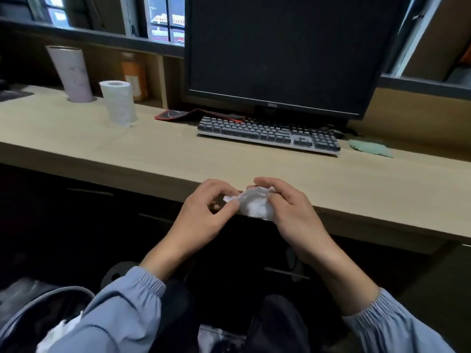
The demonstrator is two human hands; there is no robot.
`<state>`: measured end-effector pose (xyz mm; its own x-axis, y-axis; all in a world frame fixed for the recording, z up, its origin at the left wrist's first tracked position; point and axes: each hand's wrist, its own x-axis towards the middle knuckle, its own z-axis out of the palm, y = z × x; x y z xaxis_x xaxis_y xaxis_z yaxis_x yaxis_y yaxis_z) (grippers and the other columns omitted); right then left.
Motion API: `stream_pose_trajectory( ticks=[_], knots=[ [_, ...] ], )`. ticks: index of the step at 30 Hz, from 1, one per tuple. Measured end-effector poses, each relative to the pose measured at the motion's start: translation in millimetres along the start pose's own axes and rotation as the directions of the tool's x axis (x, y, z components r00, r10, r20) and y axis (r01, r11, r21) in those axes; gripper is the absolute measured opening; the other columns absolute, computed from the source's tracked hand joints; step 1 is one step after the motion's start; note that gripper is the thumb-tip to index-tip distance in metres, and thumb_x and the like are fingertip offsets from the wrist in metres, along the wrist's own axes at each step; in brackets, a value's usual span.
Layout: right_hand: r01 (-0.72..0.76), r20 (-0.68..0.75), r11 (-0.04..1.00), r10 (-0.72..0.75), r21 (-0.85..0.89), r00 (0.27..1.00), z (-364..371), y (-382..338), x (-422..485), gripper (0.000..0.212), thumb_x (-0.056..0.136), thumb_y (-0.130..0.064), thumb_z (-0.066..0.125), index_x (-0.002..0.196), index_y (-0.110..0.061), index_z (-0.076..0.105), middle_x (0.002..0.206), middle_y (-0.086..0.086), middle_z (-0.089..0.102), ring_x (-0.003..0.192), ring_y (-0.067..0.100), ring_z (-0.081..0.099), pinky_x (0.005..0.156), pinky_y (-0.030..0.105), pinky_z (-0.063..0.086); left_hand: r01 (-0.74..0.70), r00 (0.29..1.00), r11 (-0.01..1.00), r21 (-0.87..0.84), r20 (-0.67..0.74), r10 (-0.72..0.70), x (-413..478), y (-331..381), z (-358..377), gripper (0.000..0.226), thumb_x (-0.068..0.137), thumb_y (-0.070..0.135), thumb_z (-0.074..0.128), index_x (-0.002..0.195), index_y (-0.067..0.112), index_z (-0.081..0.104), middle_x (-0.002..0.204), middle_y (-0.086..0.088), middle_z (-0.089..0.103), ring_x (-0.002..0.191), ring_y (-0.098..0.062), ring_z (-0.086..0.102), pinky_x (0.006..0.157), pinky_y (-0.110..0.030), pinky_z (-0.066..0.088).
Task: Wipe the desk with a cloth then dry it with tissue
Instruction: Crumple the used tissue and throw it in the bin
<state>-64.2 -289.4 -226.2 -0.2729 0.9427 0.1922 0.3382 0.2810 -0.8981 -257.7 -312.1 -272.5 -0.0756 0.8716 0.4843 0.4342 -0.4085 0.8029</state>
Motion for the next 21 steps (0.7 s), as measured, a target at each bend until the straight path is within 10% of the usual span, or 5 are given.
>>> stream_pose_trajectory(
  ticks=[9,17,21],
  knots=[
    [-0.024,0.126,0.999,0.018,0.044,0.992,81.2,8.4,23.4,0.028,0.106,-0.022,0.044,0.121,-0.034,0.064,0.112,-0.010,0.071,0.100,0.011,0.068,0.090,0.039,0.055,0.323,0.905,0.909,-0.263,-0.193,-0.378,-28.5,-41.3,-60.5,0.003,0.094,0.009,0.074,0.096,0.009,0.072,0.087,-0.008,0.075,0.076,-0.015,0.067,0.070,-0.027,0.055],
    [0.099,0.141,0.985,-0.079,-0.141,0.987,166.1,22.9,40.6,0.012,0.101,-0.023,0.056,0.095,-0.025,0.066,0.085,-0.008,0.070,0.080,0.003,0.061,0.065,0.015,0.042,0.394,0.812,0.878,-0.272,-0.344,-0.471,-58.9,-79.7,-88.5,0.004,0.094,0.009,0.072,0.092,0.013,0.071,0.088,-0.006,0.075,0.078,-0.018,0.073,0.075,-0.042,0.064],
    [0.091,0.156,0.992,-0.077,-0.089,0.985,204.6,25.4,42.2,0.010,0.096,-0.029,0.062,0.091,-0.028,0.071,0.088,-0.008,0.073,0.083,0.006,0.065,0.074,0.026,0.050,0.413,0.794,0.884,-0.219,-0.389,-0.467,-71.2,-98.1,-98.7,0.003,0.092,0.015,0.074,0.092,0.019,0.073,0.086,-0.002,0.076,0.083,-0.027,0.075,0.080,-0.054,0.062]
  ],
)
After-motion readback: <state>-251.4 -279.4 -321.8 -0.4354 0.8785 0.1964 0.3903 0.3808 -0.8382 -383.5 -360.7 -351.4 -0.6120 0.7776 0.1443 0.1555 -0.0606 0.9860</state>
